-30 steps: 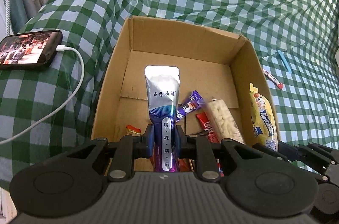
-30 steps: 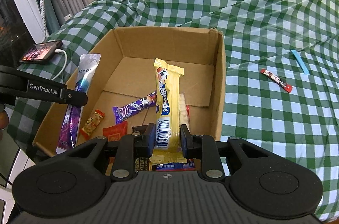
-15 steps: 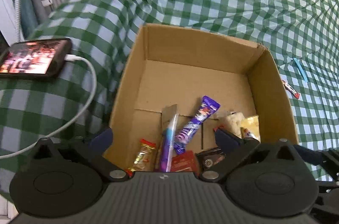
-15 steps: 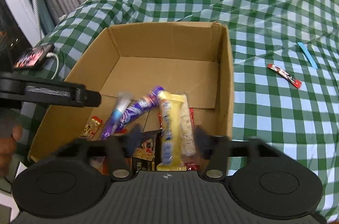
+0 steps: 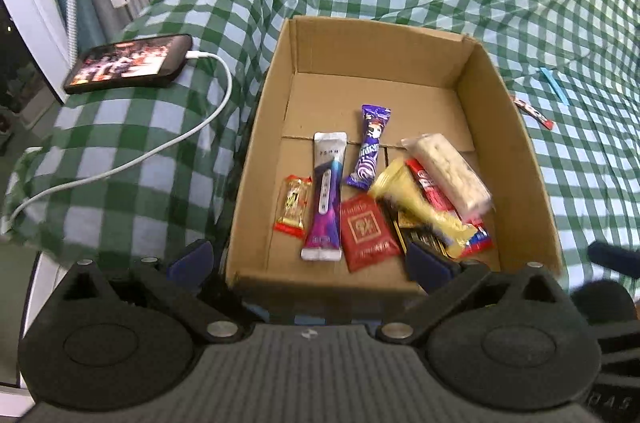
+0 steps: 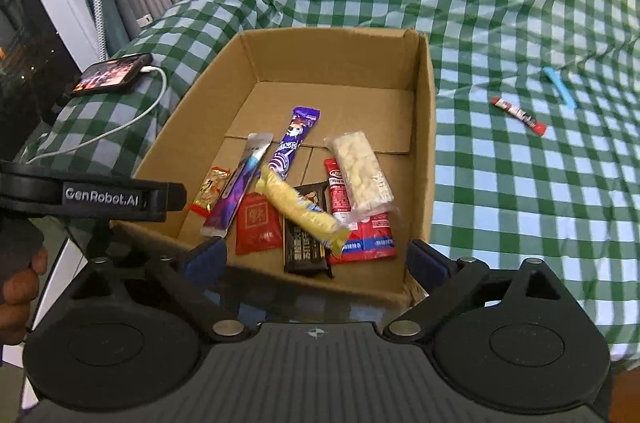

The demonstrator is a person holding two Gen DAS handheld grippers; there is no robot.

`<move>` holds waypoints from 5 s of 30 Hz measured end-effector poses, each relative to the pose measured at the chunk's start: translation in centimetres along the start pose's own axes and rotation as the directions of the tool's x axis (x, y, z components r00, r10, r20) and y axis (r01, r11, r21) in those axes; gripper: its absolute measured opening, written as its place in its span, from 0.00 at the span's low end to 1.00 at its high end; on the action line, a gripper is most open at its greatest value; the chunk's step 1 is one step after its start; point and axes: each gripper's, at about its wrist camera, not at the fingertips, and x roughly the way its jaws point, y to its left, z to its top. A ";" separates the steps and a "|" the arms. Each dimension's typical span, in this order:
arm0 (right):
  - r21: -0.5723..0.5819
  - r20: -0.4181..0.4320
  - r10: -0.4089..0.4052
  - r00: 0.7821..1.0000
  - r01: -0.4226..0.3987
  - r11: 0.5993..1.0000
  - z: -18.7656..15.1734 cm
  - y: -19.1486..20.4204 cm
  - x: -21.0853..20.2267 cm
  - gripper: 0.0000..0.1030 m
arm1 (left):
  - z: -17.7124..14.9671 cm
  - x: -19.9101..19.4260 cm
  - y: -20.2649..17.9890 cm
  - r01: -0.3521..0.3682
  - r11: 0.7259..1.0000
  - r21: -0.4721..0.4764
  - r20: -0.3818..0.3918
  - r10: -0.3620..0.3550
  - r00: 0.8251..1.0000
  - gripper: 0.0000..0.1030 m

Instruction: Organize snacks

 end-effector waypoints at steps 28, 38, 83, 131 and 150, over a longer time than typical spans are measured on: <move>-0.080 0.257 -0.039 0.966 0.062 0.995 -6.4 1.3 -12.9 0.99 | -7.4 -12.5 -2.8 -0.022 0.999 0.028 0.215 0.015 0.977 1.00; -0.081 0.287 -0.034 0.957 0.059 0.995 -7.2 1.6 -14.2 0.99 | -8.0 -13.8 -2.7 -0.033 0.999 0.021 0.235 0.027 0.972 1.00; 0.029 0.249 -0.053 0.967 0.047 0.998 -6.4 -2.5 -11.5 0.99 | -5.1 -10.8 -5.9 -0.063 0.992 0.108 0.172 0.044 0.984 1.00; -0.043 0.276 -0.199 0.940 0.219 0.975 14.6 -44.3 26.2 0.46 | 21.0 30.8 -38.8 0.035 0.994 -0.105 -0.242 -0.060 0.968 0.24; 0.188 0.282 -0.190 0.940 0.140 0.972 3.0 -29.2 2.3 0.17 | 7.7 8.6 -26.9 0.248 0.961 0.118 -0.180 -0.225 0.958 0.10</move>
